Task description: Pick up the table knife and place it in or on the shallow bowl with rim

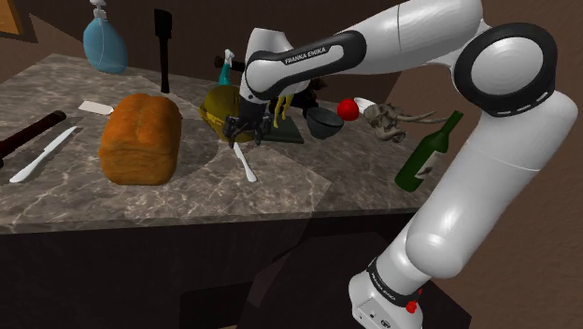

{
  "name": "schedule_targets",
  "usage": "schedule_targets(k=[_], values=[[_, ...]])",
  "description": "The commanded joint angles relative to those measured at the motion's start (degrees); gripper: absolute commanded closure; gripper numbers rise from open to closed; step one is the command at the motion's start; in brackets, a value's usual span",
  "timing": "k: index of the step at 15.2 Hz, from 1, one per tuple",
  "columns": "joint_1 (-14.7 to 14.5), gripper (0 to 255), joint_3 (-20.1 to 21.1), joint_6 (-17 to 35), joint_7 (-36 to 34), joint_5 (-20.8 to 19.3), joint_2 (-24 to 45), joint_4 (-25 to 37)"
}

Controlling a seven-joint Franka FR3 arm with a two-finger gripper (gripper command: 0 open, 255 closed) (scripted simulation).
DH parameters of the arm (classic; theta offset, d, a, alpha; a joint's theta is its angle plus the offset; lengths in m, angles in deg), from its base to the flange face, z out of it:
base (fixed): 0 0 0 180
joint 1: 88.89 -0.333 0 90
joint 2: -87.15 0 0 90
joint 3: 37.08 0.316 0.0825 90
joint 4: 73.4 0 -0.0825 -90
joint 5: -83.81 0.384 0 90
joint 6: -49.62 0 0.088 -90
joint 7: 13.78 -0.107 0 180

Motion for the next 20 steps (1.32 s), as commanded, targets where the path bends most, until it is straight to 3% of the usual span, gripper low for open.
schedule_targets(k=[1,6,13,14,20], values=[[-0.1,0,0.1,1.5,-0.3,-0.1,1.1,-0.4],[-0.2,0,0.0,4.8,-0.5,-0.5,3.0,-1.8],[-0.2,0,0.0,4.8,-0.5,-0.5,3.0,-1.8],[-0.2,255,0.0,4.8,-0.5,-0.5,3.0,-1.8],[-0.2,255,0.0,4.8,-0.5,-0.5,3.0,-1.8]])
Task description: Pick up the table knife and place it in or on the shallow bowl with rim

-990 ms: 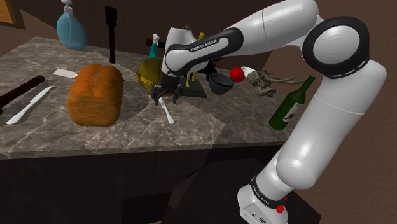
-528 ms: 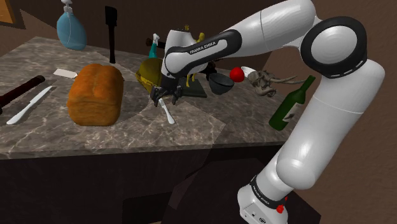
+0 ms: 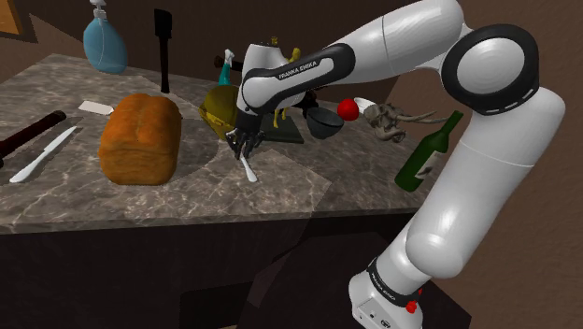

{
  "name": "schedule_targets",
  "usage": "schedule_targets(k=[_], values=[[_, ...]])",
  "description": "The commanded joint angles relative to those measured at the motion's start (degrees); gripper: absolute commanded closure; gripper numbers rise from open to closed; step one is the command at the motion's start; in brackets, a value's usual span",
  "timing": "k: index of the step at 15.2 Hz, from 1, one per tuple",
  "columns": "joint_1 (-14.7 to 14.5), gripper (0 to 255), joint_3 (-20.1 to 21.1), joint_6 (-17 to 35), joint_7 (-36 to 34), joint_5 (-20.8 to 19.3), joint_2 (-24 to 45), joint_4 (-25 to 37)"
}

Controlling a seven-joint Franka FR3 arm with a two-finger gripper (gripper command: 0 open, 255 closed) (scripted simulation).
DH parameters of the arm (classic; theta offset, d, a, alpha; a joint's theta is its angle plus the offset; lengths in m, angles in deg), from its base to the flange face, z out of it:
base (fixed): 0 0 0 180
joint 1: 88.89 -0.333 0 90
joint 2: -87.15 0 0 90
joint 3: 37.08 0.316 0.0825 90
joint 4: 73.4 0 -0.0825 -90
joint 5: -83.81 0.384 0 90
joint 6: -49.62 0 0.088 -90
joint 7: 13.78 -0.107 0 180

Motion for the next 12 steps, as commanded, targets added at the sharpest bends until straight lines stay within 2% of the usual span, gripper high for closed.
schedule_targets(k=[1,3,12], values=[[0.0,255,0.0,0.0,0.0,0.0,0.0,0.0],[0.0,255,0.0,0.0,0.0,0.0,0.0,0.0],[0.1,255,0.1,-6.4,0.4,0.6,-3.5,3.0]])
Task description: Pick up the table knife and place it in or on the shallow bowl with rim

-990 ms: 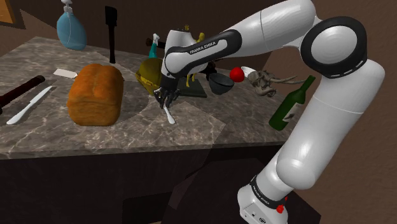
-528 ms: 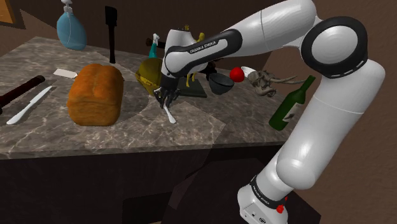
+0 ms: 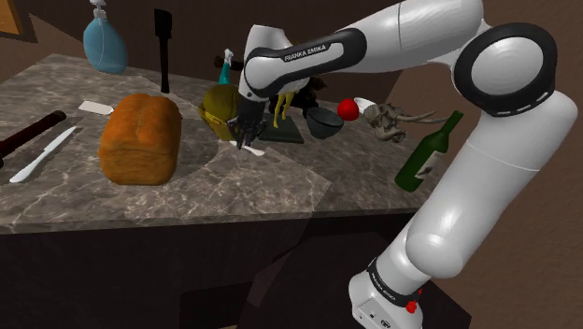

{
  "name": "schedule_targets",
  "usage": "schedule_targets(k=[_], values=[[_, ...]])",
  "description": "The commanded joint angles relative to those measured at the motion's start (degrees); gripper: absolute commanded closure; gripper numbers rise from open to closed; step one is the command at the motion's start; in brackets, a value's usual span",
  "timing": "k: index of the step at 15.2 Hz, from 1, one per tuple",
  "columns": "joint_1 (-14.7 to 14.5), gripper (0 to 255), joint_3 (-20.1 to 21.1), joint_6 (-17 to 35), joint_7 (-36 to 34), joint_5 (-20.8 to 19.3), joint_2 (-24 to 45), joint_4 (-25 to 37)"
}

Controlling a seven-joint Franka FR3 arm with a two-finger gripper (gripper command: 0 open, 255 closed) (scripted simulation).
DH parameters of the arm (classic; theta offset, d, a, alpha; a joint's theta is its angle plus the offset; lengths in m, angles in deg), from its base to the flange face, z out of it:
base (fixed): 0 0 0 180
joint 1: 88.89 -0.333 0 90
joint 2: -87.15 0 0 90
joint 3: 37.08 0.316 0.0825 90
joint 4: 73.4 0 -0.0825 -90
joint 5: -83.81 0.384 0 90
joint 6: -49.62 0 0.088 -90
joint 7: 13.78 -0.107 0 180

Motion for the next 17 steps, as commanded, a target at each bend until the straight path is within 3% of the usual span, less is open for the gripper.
schedule_targets(k=[1,17], values=[[0.1,255,0.0,-1.5,0.2,0.2,-0.9,0.6],[0.2,255,0.0,-13.2,0.4,0.8,-4.7,8.6]])
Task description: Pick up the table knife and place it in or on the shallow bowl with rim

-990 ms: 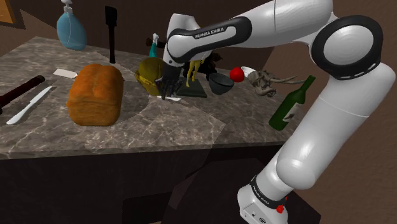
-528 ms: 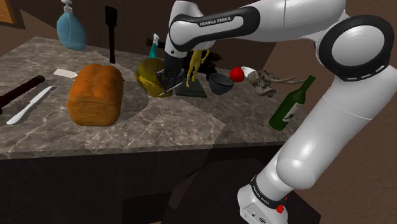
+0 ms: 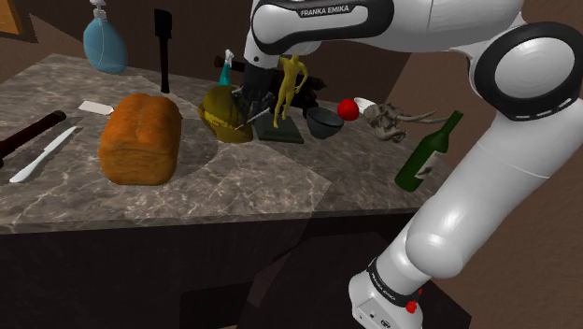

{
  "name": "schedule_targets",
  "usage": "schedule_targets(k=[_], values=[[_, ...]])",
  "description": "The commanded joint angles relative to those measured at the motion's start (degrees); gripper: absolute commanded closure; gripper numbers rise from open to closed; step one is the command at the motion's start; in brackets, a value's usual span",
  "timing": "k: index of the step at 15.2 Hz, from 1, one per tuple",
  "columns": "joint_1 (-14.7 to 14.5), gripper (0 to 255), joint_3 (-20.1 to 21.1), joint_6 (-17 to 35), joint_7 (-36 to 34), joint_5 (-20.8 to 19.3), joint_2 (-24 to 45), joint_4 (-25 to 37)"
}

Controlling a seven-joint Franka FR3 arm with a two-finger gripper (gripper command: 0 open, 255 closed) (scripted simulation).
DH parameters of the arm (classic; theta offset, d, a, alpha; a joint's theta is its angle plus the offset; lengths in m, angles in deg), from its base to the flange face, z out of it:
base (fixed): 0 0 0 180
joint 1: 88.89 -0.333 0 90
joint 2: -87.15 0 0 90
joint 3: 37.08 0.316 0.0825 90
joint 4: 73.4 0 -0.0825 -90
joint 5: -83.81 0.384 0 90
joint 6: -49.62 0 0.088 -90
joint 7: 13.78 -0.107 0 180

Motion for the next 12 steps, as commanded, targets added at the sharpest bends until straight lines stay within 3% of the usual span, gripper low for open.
schedule_targets(k=[1,7,12], values=[[0.0,255,0.0,-1.6,0.1,0.0,-0.3,1.2],[0.1,255,-0.1,-5.6,0.1,0.1,-0.9,4.7],[3.5,255,-3.4,-5.9,6.9,0.3,-2.2,3.6]])
